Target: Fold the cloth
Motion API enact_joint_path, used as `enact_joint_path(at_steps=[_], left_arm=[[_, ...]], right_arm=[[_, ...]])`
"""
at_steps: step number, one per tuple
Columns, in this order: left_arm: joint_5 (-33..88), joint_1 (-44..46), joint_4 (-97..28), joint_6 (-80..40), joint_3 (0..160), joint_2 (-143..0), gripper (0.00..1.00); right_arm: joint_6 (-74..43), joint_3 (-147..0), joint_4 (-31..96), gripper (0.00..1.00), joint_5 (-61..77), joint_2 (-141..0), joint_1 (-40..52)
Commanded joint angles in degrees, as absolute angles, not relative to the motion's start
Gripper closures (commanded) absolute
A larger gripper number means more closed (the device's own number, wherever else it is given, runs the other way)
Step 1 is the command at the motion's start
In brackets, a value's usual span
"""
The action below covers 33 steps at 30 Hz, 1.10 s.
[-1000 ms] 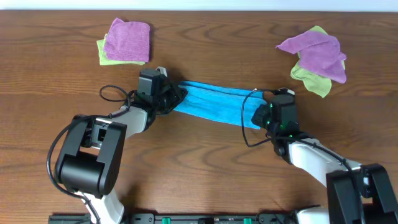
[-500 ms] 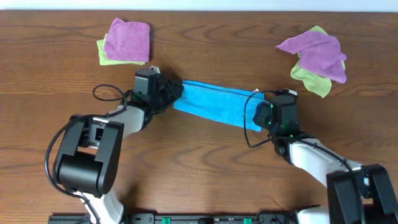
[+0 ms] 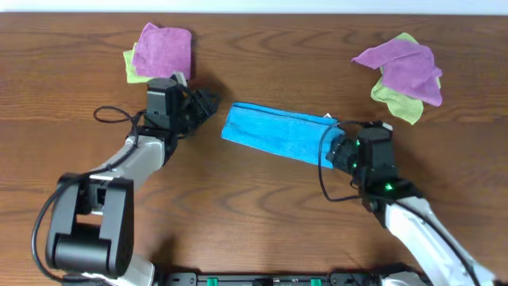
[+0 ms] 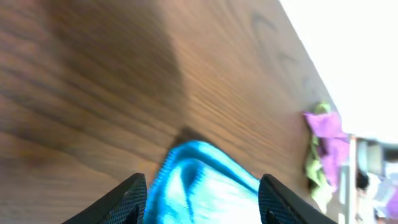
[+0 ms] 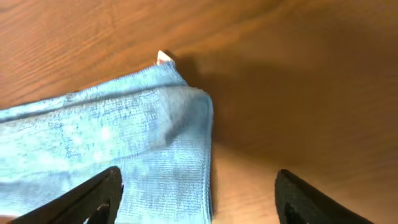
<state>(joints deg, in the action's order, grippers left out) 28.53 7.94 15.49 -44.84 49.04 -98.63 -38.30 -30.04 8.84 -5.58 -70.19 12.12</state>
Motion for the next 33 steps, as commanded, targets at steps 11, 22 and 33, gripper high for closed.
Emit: enact_joint_path(at_steps=[11,22,33], left_arm=[[22.98,17.67,10.09,-45.89,54.92,-99.20,0.94],[19.46,19.27,12.19,-45.87,55.48,-109.60,0.94],[18.79,19.27,12.03,-45.82,56.10,-114.65,0.94]], right_arm=[[-55.83,-30.41,19.09,0.13,6.13,-60.27,11.75],[-60.45,-29.30,18.15,0.04,4.05,-64.16,11.64],[-62.35,-29.23,10.33,0.05,4.10,-73.21,11.70]])
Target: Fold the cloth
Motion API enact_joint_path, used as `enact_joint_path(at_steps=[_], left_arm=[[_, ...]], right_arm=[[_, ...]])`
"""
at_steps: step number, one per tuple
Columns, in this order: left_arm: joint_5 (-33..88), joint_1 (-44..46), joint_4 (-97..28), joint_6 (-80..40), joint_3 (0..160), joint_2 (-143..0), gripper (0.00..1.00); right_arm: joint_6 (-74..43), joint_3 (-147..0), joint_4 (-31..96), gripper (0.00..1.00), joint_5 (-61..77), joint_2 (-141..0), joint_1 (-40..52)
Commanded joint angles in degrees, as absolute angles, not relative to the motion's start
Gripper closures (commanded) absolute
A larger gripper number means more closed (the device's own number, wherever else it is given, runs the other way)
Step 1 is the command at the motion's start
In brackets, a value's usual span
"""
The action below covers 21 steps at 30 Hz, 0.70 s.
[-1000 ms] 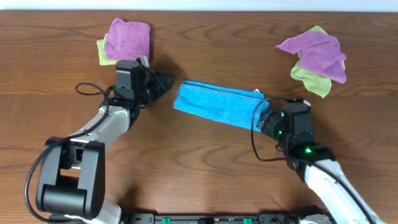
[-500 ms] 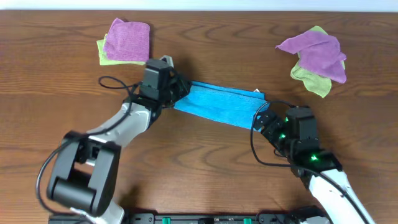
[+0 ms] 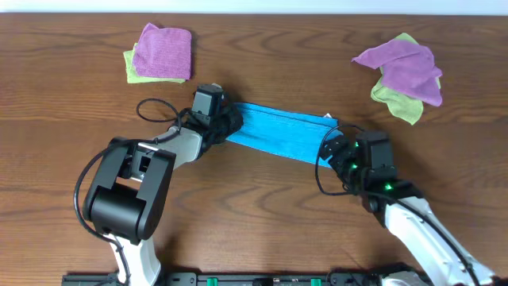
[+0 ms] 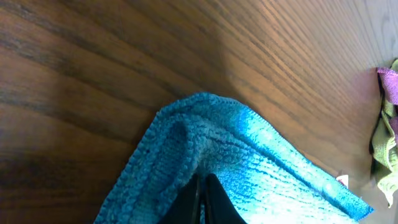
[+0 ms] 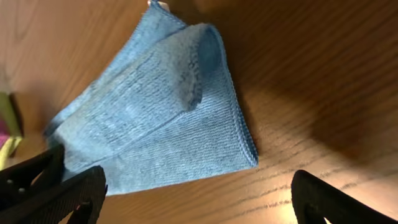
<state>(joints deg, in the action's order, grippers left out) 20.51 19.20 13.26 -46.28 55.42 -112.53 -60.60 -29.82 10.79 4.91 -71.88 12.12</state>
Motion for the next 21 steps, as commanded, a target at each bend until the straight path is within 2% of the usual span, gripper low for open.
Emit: enact_joint_path(at_steps=[1,13,21], left_arm=[[18.72,19.25,11.70,-45.82,56.10,-114.76,0.94],[18.02,19.25,10.48,-45.82,56.10,-114.76,0.94],[18.02,19.25,10.24,-45.82,56.07,-114.76,0.94]], right_arm=[[-62.35,-29.23,9.98,0.05,4.19,-73.91,11.70],[-63.44,-29.19,-0.32,0.10,4.54,-85.69,12.45],[-63.83,-29.19,-7.94,0.26,4.78,-93.08,12.47]])
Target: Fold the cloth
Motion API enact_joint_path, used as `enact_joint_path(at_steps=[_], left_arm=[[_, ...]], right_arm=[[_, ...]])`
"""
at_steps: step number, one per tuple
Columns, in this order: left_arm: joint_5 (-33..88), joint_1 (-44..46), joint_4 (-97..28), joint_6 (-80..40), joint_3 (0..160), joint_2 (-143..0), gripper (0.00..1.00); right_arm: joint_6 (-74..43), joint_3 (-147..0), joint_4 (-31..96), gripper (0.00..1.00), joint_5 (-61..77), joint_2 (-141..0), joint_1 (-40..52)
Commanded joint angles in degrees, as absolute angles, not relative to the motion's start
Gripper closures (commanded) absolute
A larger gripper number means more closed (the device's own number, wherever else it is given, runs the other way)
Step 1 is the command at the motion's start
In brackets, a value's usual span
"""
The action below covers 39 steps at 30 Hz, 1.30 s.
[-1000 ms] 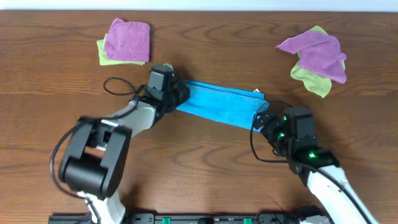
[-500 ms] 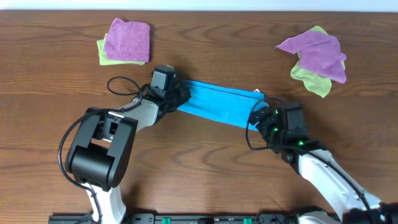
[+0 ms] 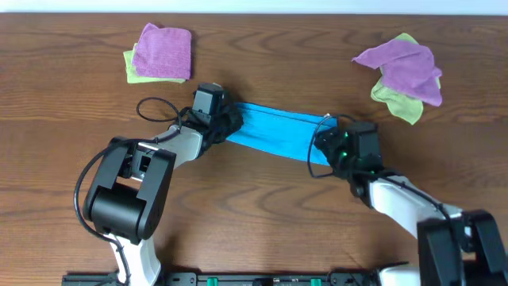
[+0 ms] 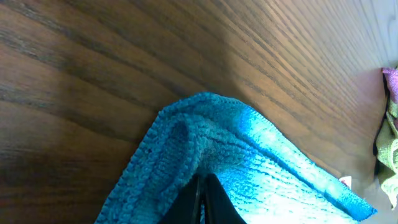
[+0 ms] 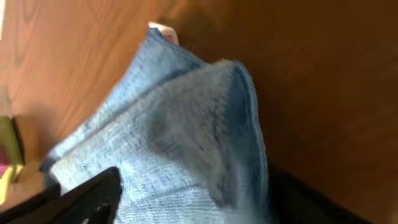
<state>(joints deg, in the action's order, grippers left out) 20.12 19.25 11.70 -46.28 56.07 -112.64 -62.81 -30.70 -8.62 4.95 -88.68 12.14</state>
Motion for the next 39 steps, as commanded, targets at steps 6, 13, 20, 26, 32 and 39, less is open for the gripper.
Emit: enact_joint_path(at_steps=[6,13,20,26,32,39], left_arm=[[19.11,19.18,10.04,-45.84,56.10,-114.76,0.94],[19.14,19.18,7.53,-45.82,56.10,-114.76,0.94],[21.41,19.22,7.09,-45.84,56.10,-114.74,0.94],[24.27,19.33,7.07,-45.89,56.10,-114.72,0.94],[25.89,19.64,7.31,-45.82,56.10,-113.69,0.94],[26.63,19.64,7.29,-43.42,56.10,-111.48,0.94]], right_arm=[[-63.48,-29.19,-13.52,0.48,4.75,-98.43,12.45],[-57.47,-29.21,-17.28,0.99,4.75,-101.19,12.45],[-48.36,-29.26,-16.38,0.99,4.51,-93.82,11.60],[-44.82,-29.39,-10.59,0.99,4.51,-83.44,11.75],[-43.57,-30.70,-9.26,0.99,4.75,-79.42,13.61],[-39.68,-36.10,-2.61,0.99,0.82,-79.46,17.69]])
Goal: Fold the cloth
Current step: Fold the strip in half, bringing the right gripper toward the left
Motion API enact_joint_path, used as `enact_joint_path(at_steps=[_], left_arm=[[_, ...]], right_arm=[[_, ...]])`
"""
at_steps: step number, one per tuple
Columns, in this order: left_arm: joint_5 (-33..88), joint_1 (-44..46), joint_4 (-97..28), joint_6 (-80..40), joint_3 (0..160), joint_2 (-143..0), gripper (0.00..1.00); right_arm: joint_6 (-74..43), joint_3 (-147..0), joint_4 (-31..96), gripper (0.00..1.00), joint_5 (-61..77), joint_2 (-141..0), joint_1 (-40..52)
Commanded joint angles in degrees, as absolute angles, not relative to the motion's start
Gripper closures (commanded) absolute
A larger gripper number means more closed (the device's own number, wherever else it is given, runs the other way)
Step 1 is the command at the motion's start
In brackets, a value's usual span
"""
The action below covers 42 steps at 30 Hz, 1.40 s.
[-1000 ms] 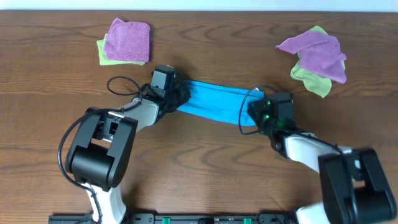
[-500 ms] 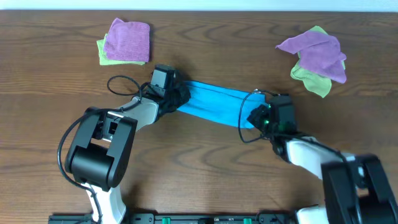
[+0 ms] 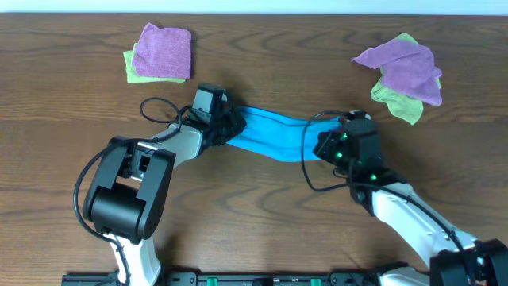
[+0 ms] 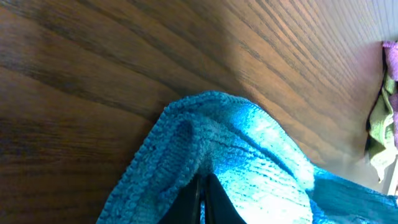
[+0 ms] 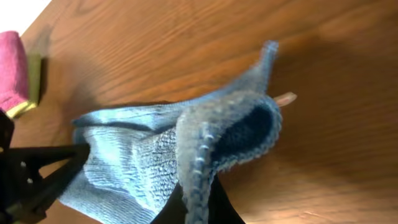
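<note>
The blue cloth point(image 3: 270, 135) lies as a folded strip across the middle of the wooden table point(image 3: 254, 222). My left gripper point(image 3: 230, 127) is shut on its left end; in the left wrist view the blue cloth point(image 4: 242, 149) bunches around the closed fingers point(image 4: 205, 202). My right gripper point(image 3: 321, 147) is shut on the right end, which is lifted off the table. In the right wrist view the raised edge of the blue cloth point(image 5: 230, 124) curls over the right gripper point(image 5: 196, 208), and the strip sags toward the left gripper.
A folded purple cloth on a green one point(image 3: 163, 52) sits at the back left. A loose heap of purple and green cloths point(image 3: 401, 75) lies at the back right. Black cables trail from both arms over the table.
My right gripper has shut on the cloth's right end and lifted it a little to the left, so the strip now looks shorter and sags. The left gripper holds its end where it was.
Both grippers were open, one near each end of the flat blue strip. The left one then shut on the left end while the right stayed open by the right end. The right one came onto that end and now holds it raised.
</note>
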<state>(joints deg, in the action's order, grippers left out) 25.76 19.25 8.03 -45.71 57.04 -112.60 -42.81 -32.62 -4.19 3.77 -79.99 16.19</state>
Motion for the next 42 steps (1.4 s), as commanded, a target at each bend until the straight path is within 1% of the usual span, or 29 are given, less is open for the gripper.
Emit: enact_joint_path(at_steps=[1,5,15,21,29,42], left_arm=[[26.65,19.64,7.11,-43.22,56.10,-111.13,0.94],[26.55,19.64,5.65,-42.37,56.12,-110.08,0.94],[25.41,19.64,0.84,-38.74,56.16,-107.00,0.94],[23.24,19.64,-1.78,-37.19,56.21,-104.03,0.94],[20.34,19.35,-4.75,-35.07,56.23,-100.09,0.94],[13.10,12.99,-14.59,-29.69,56.53,-91.83,0.94]], right_arm=[[-39.22,-36.99,-1.50,0.99,0.36,-79.46,18.04],[-38.02,-39.75,0.97,0.99,-0.95,-79.50,18.83],[-36.47,-42.04,1.08,0.99,-0.60,-79.99,19.88],[-35.00,-46.35,1.56,0.99,0.05,-84.64,22.31],[-31.09,-56.12,6.31,0.99,0.03,-92.23,26.68],[-30.55,-60.88,6.70,0.99,0.27,-99.29,32.86]])
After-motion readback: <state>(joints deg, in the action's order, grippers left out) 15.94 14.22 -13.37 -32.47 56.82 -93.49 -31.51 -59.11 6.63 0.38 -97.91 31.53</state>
